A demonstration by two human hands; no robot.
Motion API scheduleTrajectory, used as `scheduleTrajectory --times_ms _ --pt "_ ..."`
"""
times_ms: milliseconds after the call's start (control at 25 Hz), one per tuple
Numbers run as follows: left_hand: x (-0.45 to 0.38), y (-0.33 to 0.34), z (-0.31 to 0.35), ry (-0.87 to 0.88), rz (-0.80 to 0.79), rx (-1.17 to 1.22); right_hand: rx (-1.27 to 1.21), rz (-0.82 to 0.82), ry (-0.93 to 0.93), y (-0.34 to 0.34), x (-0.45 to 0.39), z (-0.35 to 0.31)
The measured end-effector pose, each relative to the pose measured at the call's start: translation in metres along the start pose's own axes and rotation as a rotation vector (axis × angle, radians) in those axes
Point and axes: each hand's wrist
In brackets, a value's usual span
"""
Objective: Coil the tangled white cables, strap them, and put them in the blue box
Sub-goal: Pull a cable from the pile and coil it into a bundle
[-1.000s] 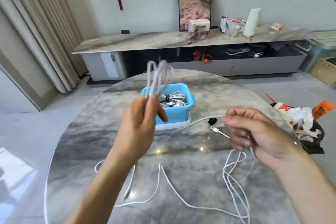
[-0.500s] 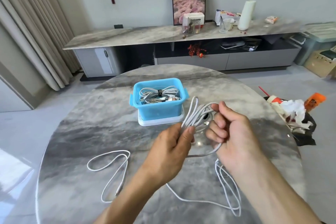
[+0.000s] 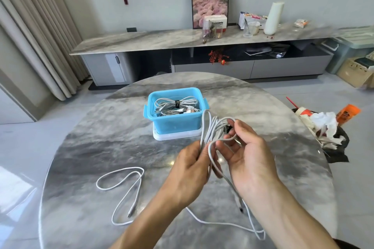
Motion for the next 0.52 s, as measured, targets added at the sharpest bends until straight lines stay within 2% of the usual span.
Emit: scheduleTrajectory --times_ms 80,160,240,400,520 --pt "-0.001 -0.003 0.004 -0.181 0.018 0.223 0.038 -0.030 -0.029 0.001 0.000 0.002" --pt "-0.004 -0.008 0.006 -0.270 0.041 0.347 0.084 -0.056 -0.078 0.002 -0.002 0.003" --pt "-0.005 -0.012 0.007 -0.276 0.034 0.392 0.153 -0.072 -0.128 0.002 -0.003 0.005" --pt "0.000 -0.011 0.009 -0.212 -0.020 0.258 0.361 -0.079 -0.261 0.001 0.003 0.018" --pt "-0.001 -0.010 0.007 -0.199 -0.054 0.312 0.428 -0.071 -0.355 0.002 0.006 0.022"
Point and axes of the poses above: each hand's wrist, its own x-axis away from the middle knuckle, its own y-axis out of the palm, z = x × y, and after that the axes turned 2 degrees about x, right-handed
